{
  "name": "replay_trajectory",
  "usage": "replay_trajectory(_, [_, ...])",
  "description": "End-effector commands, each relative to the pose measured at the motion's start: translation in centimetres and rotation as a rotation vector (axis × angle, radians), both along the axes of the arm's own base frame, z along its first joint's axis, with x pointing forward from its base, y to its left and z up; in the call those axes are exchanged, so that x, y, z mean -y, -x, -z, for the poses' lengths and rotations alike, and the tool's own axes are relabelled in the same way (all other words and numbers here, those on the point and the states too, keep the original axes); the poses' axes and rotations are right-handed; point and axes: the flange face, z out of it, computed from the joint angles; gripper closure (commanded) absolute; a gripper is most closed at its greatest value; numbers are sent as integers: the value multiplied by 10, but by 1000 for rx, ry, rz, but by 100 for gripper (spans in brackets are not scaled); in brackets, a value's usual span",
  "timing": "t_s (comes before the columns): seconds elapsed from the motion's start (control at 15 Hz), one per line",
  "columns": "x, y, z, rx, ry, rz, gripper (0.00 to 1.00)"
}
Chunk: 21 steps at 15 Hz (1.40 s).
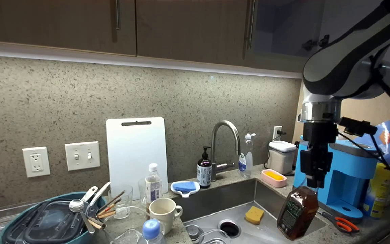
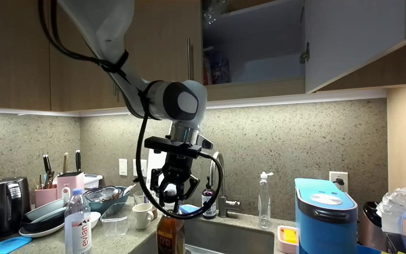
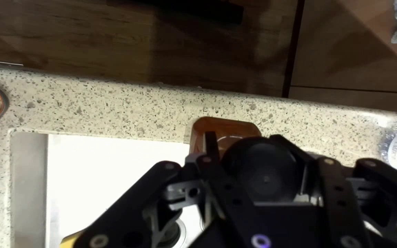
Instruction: Put the bottle in the top cabinet
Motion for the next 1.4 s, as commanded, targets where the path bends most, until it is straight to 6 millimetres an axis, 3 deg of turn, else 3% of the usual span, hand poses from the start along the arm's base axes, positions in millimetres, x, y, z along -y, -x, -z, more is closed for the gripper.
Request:
replay_trajectory(0.0, [0,1,-1,0,0,0,58])
replay_trajectory(0.33, [-2,-2,22,-46,-1,-4,58])
replay_trajectory(0.4, [-2,-3,22,-47,-1,-4,83])
replay_trajectory(0.47, [-3,-4,18,-27,0,-1,83])
replay_trajectory(0.6, [-10,-8,-2,50,-7,3,83])
replay_trajectory(0.87, [-32,-19,-61,248,-17,23,83])
replay_trajectory(1.07, [-50,-13,-116,375,-56,44,83])
replay_trajectory(1.27, [-57,-8,-150,497,-98,56,83])
replay_trajectory(1.33, [-56,-19,-127,402,-65,27,58])
